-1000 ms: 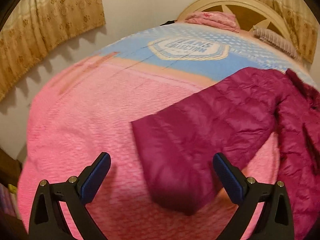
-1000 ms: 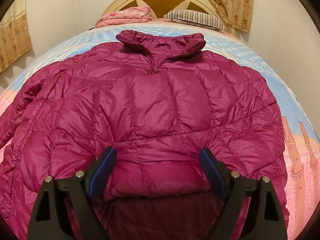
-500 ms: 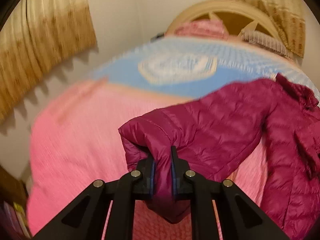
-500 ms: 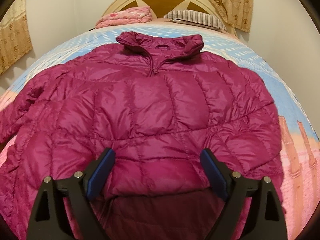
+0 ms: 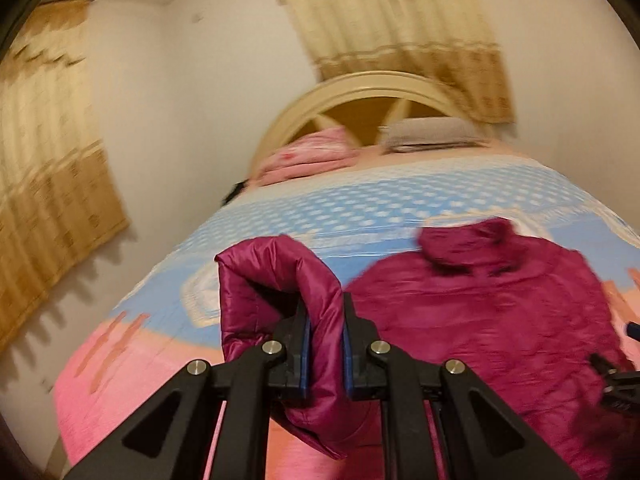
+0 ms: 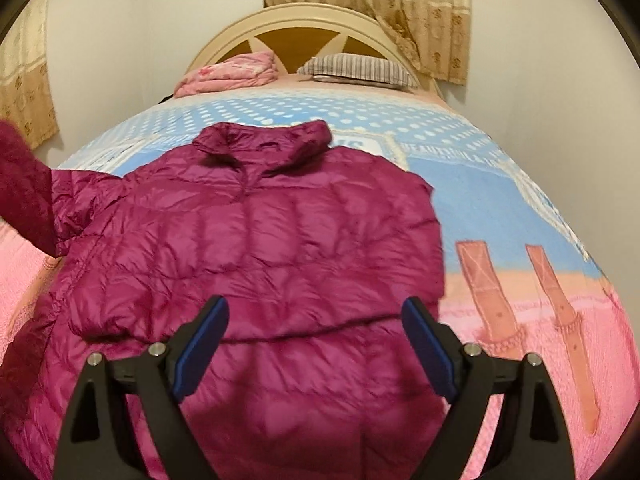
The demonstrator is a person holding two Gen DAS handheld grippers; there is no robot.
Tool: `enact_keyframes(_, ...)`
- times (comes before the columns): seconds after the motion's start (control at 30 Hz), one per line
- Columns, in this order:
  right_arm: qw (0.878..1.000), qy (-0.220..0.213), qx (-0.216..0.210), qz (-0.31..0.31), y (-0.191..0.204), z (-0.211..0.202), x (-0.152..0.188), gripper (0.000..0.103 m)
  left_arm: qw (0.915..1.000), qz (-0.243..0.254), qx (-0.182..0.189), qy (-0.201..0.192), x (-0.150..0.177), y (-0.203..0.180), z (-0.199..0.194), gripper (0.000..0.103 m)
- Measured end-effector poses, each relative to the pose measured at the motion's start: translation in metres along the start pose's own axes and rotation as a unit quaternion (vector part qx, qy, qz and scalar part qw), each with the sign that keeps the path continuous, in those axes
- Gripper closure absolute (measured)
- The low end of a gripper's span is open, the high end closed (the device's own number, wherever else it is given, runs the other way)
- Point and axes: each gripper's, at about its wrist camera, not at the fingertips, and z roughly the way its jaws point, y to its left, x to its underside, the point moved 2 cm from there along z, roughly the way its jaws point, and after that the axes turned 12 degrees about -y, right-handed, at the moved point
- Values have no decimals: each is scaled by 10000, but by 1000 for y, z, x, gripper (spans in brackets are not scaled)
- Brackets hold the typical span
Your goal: Fold large clothes
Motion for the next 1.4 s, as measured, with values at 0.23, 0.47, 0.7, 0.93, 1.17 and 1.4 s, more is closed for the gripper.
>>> enact_keyframes(0.23,9996,62,67,277,-25,-1,18,13,9972,206,694,161,11,-97,5,91)
enact_keyframes(0.47,9982,265,35,531,-37,9,34,13,9922,275,1188,259,20,-151,6,80)
enact_keyframes(0.7,9968,506,47,618,-40,19,43,13,9916,276,1255,-139,15,-145,-8,23)
enact_keyframes(0.93,9969,397,3,673,-40,7,32,13,9958,587,701,23,34,-98,11,22)
enact_keyframes(1.17,9916,331,-827,936,0,-3,-13,13,9965,364,215,723,68,-31,46,22)
enact_keyframes(1.4,9813,994,-1376,905,44,52,-16,58,9904,-227,159,1352,90,32,59,22)
